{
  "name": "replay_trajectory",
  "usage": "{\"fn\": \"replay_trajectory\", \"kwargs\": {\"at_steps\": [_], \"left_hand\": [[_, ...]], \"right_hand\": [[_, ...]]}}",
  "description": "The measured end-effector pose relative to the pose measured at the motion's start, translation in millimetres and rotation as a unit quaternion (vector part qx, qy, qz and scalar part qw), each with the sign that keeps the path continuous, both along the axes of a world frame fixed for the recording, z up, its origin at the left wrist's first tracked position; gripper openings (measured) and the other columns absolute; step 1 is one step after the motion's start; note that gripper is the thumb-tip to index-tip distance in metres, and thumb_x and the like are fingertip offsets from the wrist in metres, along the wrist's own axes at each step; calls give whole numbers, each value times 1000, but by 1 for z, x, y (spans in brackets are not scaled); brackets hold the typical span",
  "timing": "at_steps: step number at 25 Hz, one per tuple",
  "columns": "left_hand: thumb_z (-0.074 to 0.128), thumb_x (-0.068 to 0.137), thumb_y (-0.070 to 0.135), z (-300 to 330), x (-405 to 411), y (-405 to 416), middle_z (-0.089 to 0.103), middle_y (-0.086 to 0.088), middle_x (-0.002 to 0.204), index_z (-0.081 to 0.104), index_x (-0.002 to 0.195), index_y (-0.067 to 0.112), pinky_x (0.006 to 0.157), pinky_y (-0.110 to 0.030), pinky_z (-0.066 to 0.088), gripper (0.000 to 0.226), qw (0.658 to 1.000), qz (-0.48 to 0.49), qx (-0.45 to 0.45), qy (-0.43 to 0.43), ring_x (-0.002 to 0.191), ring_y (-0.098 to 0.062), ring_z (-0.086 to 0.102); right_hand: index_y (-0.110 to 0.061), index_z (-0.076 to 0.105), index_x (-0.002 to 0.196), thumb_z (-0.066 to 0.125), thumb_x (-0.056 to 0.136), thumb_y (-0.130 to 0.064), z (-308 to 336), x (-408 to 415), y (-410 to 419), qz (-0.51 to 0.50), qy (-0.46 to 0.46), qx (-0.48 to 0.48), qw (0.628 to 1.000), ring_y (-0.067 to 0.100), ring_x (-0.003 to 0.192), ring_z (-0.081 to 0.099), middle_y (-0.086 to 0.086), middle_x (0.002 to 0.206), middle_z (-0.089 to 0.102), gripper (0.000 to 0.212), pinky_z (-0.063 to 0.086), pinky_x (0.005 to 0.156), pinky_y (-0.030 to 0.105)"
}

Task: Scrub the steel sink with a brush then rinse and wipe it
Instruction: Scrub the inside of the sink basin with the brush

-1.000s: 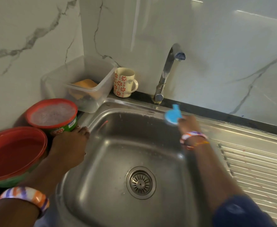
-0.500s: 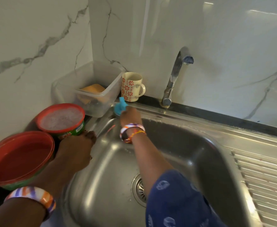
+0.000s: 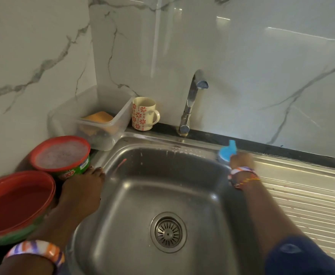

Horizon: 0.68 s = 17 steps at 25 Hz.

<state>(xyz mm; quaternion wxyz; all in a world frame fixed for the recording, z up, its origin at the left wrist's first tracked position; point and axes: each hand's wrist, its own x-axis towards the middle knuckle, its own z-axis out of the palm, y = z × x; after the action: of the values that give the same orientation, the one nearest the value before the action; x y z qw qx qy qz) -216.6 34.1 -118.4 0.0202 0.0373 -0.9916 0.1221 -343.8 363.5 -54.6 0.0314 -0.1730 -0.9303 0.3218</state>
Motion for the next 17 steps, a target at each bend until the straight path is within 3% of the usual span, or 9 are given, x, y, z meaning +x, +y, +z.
{"fn": "replay_trajectory", "kwargs": {"at_steps": [2, 5, 8, 12, 17], "left_hand": [[53, 88, 37, 2, 0, 1, 31, 5, 149, 27, 144, 21, 101, -29, 45, 65, 1000, 0, -9, -2, 134, -12, 38], [55, 87, 39, 2, -1, 3, 37, 5, 145, 27, 143, 23, 92, -26, 48, 64, 1000, 14, -4, -2, 126, -14, 48], [57, 86, 40, 6, 0, 3, 40, 4, 143, 28, 143, 23, 93, -28, 50, 66, 1000, 20, 17, 5, 124, -15, 51], [54, 89, 42, 11, 0, 4, 26, 3, 152, 19, 148, 22, 100, -27, 43, 72, 1000, 20, 5, -14, 134, -14, 40], [55, 86, 42, 12, 9, 8, 34, 4, 148, 29, 144, 20, 99, -28, 45, 67, 1000, 8, 18, -5, 133, -13, 39]], "right_hand": [[3, 53, 125, 36, 97, -11, -7, 4, -65, 52, -9, -48, 997, 33, 112, 59, 22, 123, 58, 35, 50, 66, 31], [-4, 52, 128, 35, 97, -10, -23, 6, -165, 169, 22, -86, 982, 30, 120, 54, 16, 129, 57, 36, 45, 95, 33], [-6, 53, 128, 37, 97, -14, -26, -3, -201, 252, 0, -111, 961, 29, 119, 55, 14, 129, 58, 36, 44, 98, 35], [-3, 59, 120, 38, 96, -14, -27, -17, -106, 176, 12, -45, 983, 32, 108, 61, 19, 118, 64, 34, 50, 74, 31], [9, 58, 120, 40, 96, -8, -8, -10, 34, -28, 32, 21, 999, 39, 113, 56, 28, 121, 59, 34, 44, 91, 37]]}}
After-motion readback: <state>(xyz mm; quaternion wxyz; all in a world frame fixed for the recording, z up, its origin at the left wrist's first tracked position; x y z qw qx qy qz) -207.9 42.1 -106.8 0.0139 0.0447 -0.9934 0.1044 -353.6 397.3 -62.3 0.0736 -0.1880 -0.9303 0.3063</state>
